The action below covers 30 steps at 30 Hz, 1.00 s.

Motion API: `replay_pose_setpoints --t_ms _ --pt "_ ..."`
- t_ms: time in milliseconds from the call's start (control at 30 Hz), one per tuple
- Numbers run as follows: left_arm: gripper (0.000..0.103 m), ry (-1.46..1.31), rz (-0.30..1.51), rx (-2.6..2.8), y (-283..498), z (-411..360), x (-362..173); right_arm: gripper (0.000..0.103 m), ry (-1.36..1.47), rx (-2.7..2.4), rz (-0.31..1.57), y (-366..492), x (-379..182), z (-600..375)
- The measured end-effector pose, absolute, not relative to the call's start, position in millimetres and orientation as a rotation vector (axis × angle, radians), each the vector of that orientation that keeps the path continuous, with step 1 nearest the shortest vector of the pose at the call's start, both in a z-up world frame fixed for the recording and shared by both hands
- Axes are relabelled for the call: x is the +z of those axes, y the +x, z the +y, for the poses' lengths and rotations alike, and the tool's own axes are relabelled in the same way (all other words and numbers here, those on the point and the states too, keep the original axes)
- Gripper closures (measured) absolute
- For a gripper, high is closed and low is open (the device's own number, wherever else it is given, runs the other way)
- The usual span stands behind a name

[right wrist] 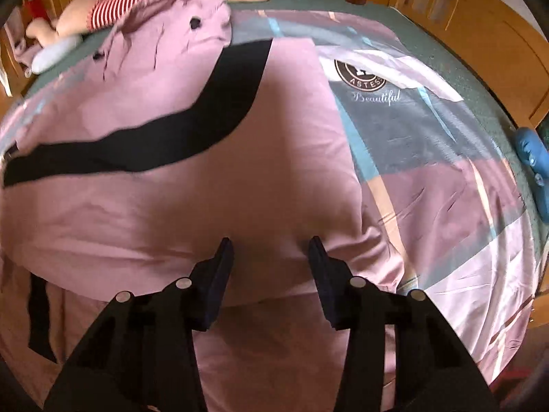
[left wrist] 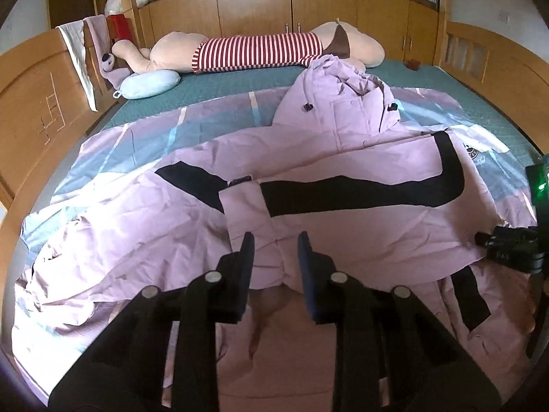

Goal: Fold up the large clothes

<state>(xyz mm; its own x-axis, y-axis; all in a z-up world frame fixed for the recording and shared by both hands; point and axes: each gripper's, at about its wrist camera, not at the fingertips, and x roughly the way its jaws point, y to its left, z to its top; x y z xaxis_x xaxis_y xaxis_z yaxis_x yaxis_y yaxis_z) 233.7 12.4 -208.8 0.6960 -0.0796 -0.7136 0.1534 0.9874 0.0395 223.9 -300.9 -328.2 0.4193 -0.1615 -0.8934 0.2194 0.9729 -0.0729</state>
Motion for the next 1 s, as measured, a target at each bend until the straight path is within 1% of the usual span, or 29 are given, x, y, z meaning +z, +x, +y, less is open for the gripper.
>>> replay_pose_setpoints --t_ms 133,200,267,300,333,433,467,500,567,600,633,667,700,733,800,867,1000 --pt "0.077 0.104 0.799 -0.129 234 11 -210 0.055 -0.01 -0.251 1.133 225 -333 -291" --pt "0.077 0.105 0.802 -0.13 234 10 -211 0.051 -0.006 -0.261 1.1 222 -326 -291" --pt "0.077 0.108 0.804 -0.131 234 8 -211 0.04 -0.003 -0.264 1.038 218 -318 -290" --pt "0.077 0.11 0.804 -0.131 234 7 -211 0.027 -0.006 -0.258 1.01 217 -314 -289" --pt "0.077 0.113 0.804 -0.131 233 6 -211 0.017 -0.011 -0.252 0.984 216 -310 -288" --pt "0.077 0.12 0.805 -0.125 233 4 -212 0.016 -0.002 -0.222 0.948 214 -303 -286" --pt "0.075 0.122 0.807 -0.125 233 4 -213 0.016 -0.009 -0.221 0.959 216 -305 -285" --pt "0.073 0.124 0.815 -0.127 234 3 -214 0.016 -0.024 -0.222 0.986 219 -310 -284" --pt "0.073 0.122 0.824 -0.133 235 5 -214 0.013 -0.064 -0.223 1.101 228 -332 -280" --pt "0.068 0.105 0.823 -0.133 237 12 -209 0.01 -0.074 -0.224 1.117 230 -340 -280" --pt "0.061 0.073 0.82 -0.125 240 24 -204 0.004 -0.087 -0.24 1.103 230 -341 -280" --pt "0.032 0.038 0.817 -0.104 244 37 -199 0.003 -0.09 -0.248 1.102 230 -341 -281" --pt "0.007 -0.036 0.817 -0.034 251 67 -192 0.003 -0.077 -0.243 1.106 231 -341 -283" --pt "0.004 -0.109 0.812 0.045 256 98 -188 0.003 -0.061 -0.237 1.109 231 -340 -286" --pt "0.004 -0.234 0.831 0.192 263 160 -189 0.002 -0.051 -0.234 1.11 232 -341 -288" --pt "0.004 -0.391 0.889 0.351 262 235 -204 0.002 -0.056 -0.233 1.107 232 -341 -288" --pt "0.004 -0.553 0.921 0.647 241 331 -237 0.001 -0.063 -0.239 1.105 233 -344 -287"
